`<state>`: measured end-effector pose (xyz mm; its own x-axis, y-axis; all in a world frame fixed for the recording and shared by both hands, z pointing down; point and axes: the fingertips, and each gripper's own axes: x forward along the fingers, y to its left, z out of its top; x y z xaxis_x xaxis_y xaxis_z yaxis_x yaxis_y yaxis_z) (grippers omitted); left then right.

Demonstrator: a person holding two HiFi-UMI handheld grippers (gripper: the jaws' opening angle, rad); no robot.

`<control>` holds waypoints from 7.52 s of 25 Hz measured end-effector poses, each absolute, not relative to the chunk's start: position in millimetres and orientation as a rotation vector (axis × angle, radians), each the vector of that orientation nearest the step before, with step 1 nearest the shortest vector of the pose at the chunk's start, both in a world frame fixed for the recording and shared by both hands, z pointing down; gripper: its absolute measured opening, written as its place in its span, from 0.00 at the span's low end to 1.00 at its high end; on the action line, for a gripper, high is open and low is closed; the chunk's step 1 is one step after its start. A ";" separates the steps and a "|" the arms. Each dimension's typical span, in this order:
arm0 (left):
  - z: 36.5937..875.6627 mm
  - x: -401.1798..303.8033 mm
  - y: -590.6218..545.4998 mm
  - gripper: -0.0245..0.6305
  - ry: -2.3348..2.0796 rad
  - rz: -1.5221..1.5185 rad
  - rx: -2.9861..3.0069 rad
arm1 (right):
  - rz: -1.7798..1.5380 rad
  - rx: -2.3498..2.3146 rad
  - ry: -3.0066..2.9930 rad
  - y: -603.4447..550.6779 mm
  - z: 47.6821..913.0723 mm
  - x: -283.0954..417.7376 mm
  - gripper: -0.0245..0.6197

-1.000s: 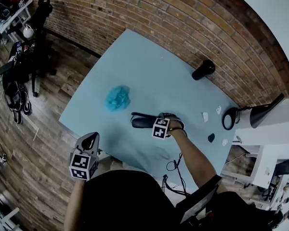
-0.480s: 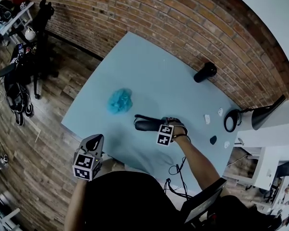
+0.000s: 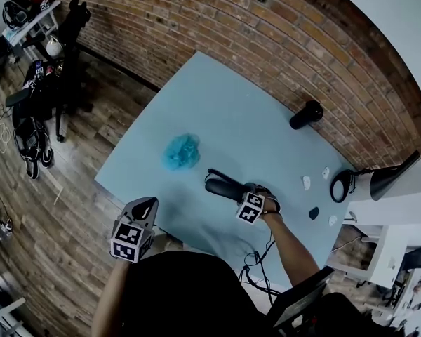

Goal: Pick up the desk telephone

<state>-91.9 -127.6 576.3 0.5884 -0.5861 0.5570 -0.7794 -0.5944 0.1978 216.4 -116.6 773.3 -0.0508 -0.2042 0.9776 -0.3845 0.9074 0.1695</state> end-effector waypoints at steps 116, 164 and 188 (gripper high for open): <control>562.5 -3.0 -117.2 0.49 -0.139 -0.276 1.662 | 0.328 1.100 -2.059 -81.1 592.6 6.3 0.50; 540.9 -43.3 -178.6 0.49 -0.475 -0.048 2.081 | 0.289 1.399 -2.364 -94.4 541.5 59.9 0.50; 392.8 33.6 -163.3 0.49 -0.692 0.028 3.060 | -0.057 1.942 -2.429 -126.0 379.5 102.2 0.09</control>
<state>33.6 -163.3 392.8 0.9025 -0.4303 0.0180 -0.4303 -0.9027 -0.0001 102.2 -126.0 379.5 -0.2201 -0.9755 0.0014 -0.9743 0.2199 0.0479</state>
